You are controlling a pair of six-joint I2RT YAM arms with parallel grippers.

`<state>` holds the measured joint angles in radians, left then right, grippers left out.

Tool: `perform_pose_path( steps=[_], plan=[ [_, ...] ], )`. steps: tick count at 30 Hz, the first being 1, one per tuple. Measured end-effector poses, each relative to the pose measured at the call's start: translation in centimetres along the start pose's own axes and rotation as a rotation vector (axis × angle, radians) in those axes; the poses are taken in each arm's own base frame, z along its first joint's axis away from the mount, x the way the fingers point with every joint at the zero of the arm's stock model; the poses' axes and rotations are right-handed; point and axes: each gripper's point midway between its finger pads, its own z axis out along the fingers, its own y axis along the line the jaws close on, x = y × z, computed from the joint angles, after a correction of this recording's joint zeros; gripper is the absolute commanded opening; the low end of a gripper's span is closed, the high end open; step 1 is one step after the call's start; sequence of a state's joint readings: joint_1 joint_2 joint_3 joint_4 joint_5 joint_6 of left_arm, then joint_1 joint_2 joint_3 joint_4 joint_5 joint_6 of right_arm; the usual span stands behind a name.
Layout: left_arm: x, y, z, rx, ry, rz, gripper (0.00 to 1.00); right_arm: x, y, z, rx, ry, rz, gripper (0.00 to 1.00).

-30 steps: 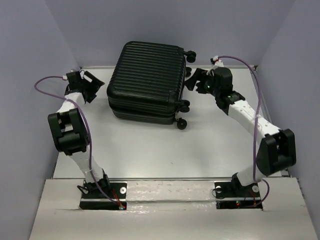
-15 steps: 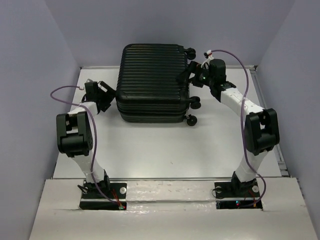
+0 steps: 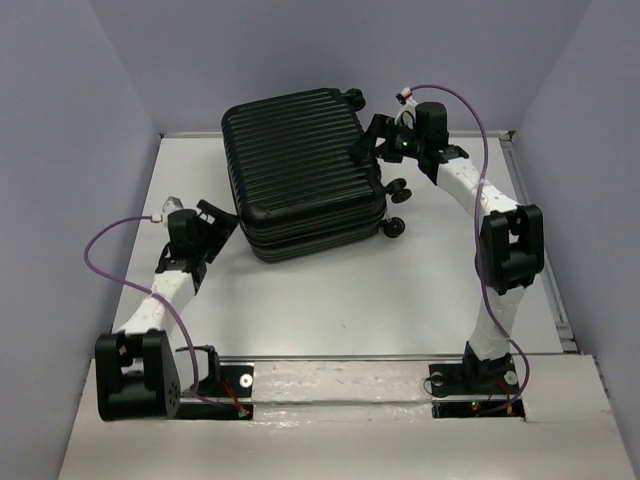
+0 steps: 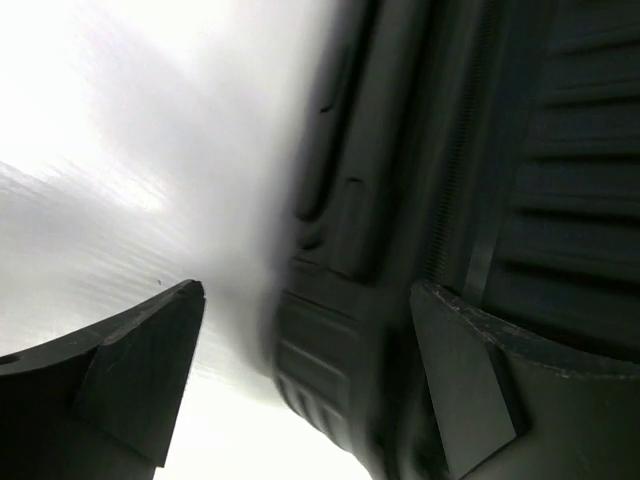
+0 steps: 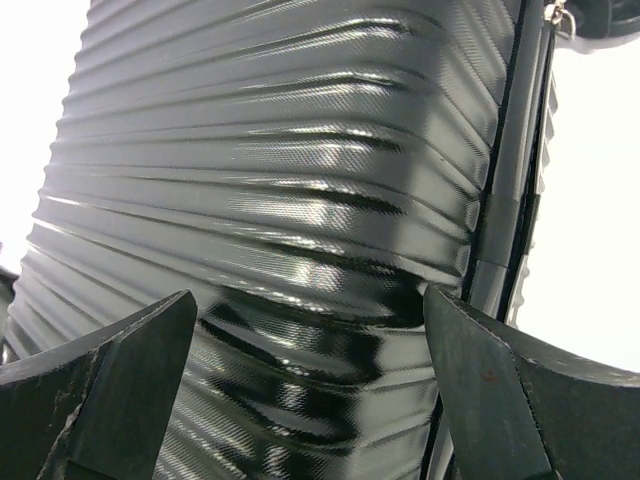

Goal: Pack the luggage

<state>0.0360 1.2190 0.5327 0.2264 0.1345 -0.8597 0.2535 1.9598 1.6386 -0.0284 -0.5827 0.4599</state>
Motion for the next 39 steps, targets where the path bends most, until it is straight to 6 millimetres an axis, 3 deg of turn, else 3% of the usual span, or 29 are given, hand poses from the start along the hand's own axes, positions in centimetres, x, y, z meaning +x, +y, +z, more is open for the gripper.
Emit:
perform_pose_path(
  steps=[1, 5, 9, 12, 13, 14, 15, 16, 17, 19, 21, 22, 24, 25, 26, 27, 28, 30, 33, 39],
  plan=[
    [-0.5, -0.5, -0.7, 0.006, -0.019, 0.010, 0.97, 0.0, 0.1, -0.1, 0.010, 0.015, -0.003, 1.00],
    [-5.1, -5.9, -5.4, 0.109, -0.181, 0.067, 0.98, -0.4, 0.5, -0.5, 0.027, 0.026, -0.005, 1.00],
    [-11.3, -11.9, -14.8, 0.278, -0.479, 0.112, 0.97, -1.6, 1.9, -2.2, 0.033, 0.009, -0.020, 1.00],
    [-13.1, -14.5, -20.0, 0.374, -0.586, 0.163, 0.97, -4.6, 5.5, -5.5, 0.006, -0.069, -0.102, 1.00],
    [-13.1, -15.1, -20.6, 0.397, -0.588, 0.182, 0.98, -5.9, 7.4, -7.3, -0.006, -0.116, -0.149, 0.99],
    [-12.9, -15.6, -20.8, 0.415, -0.575, 0.209, 0.98, -6.6, 8.5, -8.6, -0.013, -0.149, -0.181, 0.93],
    [-12.2, -15.5, -19.9, 0.411, -0.537, 0.238, 0.98, -7.1, 10.3, -10.9, -0.028, -0.199, -0.225, 0.68],
    [-11.3, -15.0, -18.8, 0.404, -0.493, 0.264, 0.98, -6.8, 11.3, -12.7, -0.037, -0.235, -0.256, 0.56],
    [-10.1, -14.1, -17.2, 0.378, -0.431, 0.287, 0.98, -6.3, 12.4, -14.8, -0.048, -0.266, -0.287, 0.26],
    [-7.8, -12.4, -14.7, 0.342, -0.320, 0.327, 0.99, -3.8, 13.3, -17.6, -0.087, -0.330, -0.333, 0.15],
    [-4.2, -10.1, -12.1, 0.299, -0.152, 0.372, 0.98, 1.3, 12.3, -19.3, -0.099, -0.320, -0.318, 0.13],
    [-3.3, -9.6, -11.5, 0.289, -0.111, 0.383, 0.98, 2.8, 11.8, -19.6, -0.097, -0.311, -0.314, 0.13],
    [-0.5, -9.1, -11.1, 0.303, -0.001, 0.425, 0.98, 7.0, 9.4, -19.0, -0.085, -0.291, -0.296, 0.13],
    [0.1, -9.3, -11.3, 0.322, 0.019, 0.440, 0.98, 9.9, 7.1, -18.3, -0.054, -0.254, -0.265, 0.16],
    [0.7, -9.7, -11.6, 0.345, 0.036, 0.456, 0.98, 11.8, 5.4, -17.8, -0.021, -0.220, -0.235, 0.22],
    [1.3, -10.2, -12.1, 0.373, 0.047, 0.475, 0.98, 13.7, 3.7, -17.3, 0.013, -0.183, -0.205, 0.38],
    [1.8, -10.6, -12.4, 0.394, 0.057, 0.489, 0.98, 16.3, 1.3, -16.6, 0.067, -0.126, -0.160, 0.44],
    [2.8, -11.4, -13.4, 0.444, 0.073, 0.519, 0.98, 18.7, -0.9, -15.9, 0.113, -0.071, -0.117, 0.58],
    [3.5, -12.0, -14.2, 0.476, 0.074, 0.555, 0.98, 18.8, -2.1, -14.5, 0.117, -0.075, -0.136, 0.62],
    [2.5, -11.1, -13.6, 0.405, 0.025, 0.597, 0.98, 16.1, -2.9, -12.9, 0.072, -0.157, -0.200, 0.62]
  ],
)
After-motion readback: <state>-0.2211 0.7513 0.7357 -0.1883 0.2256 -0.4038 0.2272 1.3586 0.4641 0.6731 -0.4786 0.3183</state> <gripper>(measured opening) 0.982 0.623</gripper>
